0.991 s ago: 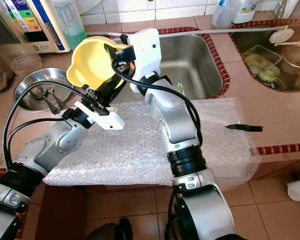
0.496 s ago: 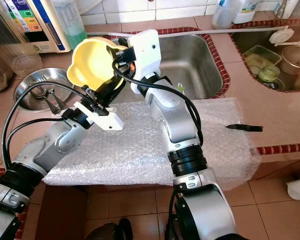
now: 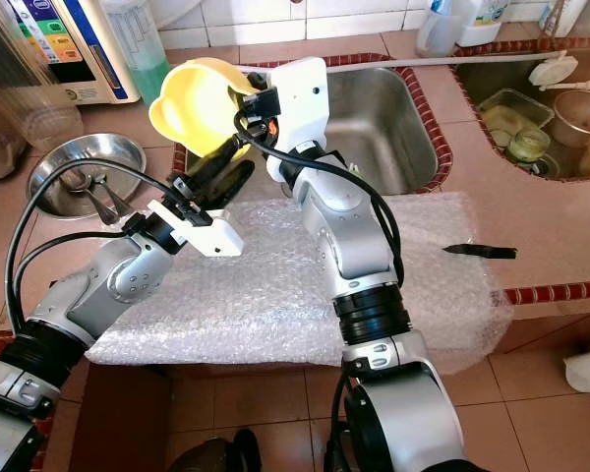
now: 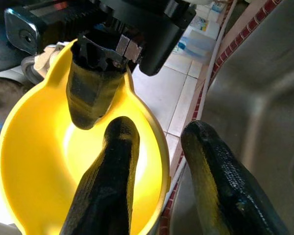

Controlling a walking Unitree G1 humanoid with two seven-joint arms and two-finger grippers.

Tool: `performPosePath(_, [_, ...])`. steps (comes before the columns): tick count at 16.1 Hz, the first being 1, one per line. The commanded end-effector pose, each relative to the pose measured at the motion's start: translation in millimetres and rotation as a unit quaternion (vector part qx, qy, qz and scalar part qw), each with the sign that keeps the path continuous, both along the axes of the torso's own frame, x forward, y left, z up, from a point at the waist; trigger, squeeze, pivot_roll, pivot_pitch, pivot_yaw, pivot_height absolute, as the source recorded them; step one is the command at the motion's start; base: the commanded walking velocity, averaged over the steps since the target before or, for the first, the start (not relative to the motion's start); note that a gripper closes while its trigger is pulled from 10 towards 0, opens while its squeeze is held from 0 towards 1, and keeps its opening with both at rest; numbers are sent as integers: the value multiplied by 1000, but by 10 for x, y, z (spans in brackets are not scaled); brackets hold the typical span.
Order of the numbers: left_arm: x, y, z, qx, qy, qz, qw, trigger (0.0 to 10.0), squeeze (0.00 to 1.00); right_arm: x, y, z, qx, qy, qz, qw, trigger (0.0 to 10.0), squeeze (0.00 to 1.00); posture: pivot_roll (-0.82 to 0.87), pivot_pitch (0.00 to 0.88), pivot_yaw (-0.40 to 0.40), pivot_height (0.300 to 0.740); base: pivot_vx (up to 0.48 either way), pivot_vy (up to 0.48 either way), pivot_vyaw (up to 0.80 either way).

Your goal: Kitchen organization

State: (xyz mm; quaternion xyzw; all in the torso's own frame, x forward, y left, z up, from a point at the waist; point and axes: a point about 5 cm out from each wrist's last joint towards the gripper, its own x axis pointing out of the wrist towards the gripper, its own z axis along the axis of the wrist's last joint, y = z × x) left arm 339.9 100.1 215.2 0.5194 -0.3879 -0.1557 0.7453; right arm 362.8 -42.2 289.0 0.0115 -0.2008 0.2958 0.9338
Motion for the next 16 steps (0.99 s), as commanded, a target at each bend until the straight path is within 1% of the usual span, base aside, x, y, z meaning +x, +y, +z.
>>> performPosePath(1, [-27,-9,23,-3,-2,-11,1000,10000,1000,-11,38,63,4,-10,1,1000,0,0,-59,271,93,740,0,0,0])
performPosePath(3, [-54,-19,28,-18,6,-22,1000,10000,1000,7,2,70,0,-19,-20,1000,0,0,-58,272,94,740,0,0,0])
performPosePath(4, [-100,-36,17,-34,14,-35,999,10000,1000,47,-74,80,1,-26,-56,998,0,0,-56,271,96,740,0,0,0])
performPosePath(6, [-119,-34,-7,-40,21,-37,998,10000,1000,72,-122,86,1,-30,-75,997,0,0,-56,271,95,740,0,0,0])
performPosePath(7, [-124,-28,-25,-41,24,-35,998,10000,1000,77,-138,89,0,-33,-79,996,0,0,-55,271,95,740,0,0,0])
performPosePath(8, [-147,2,-78,-46,33,-27,998,10000,1000,116,-238,109,-5,-47,-112,993,0,0,-55,271,95,740,0,0,0])
performPosePath(9, [-148,19,-85,-48,36,-23,998,10000,1000,138,-291,113,-10,-52,-133,990,0,0,-54,270,94,740,0,0,0])
performPosePath(10, [-138,41,-77,-53,37,-15,998,10000,1000,162,-346,100,-10,-50,-149,988,0,0,-53,270,93,740,0,0,0])
performPosePath(11, [-134,49,-73,-54,37,-13,998,10000,1000,170,-367,91,-12,-50,-155,987,0,0,-53,270,93,740,0,0,0])
performPosePath(12, [-114,82,-66,-64,42,-1,997,10000,1000,195,-428,51,-21,-48,-173,983,0,0,-52,270,93,740,0,0,0])
performPosePath(13, [-61,156,-69,-103,65,29,992,10000,1000,244,-548,-59,-41,-37,-203,978,1294,0,-53,270,96,740,0,0,0])
performPosePath(14, [-50,171,-71,-113,71,36,990,10000,1000,254,-572,-88,-45,-35,-206,977,1294,0,-53,271,97,740,0,0,0])
performPosePath(15, [-28,205,-84,-142,91,52,984,10000,1000,280,-634,-151,-55,-29,-219,974,5098,0,-53,270,98,740,0,0,0])
performPosePath(16, [16,230,-131,-184,135,65,971,10000,1000,311,-727,-246,-75,-19,-237,968,10000,0,-52,272,99,740,0,0,0])
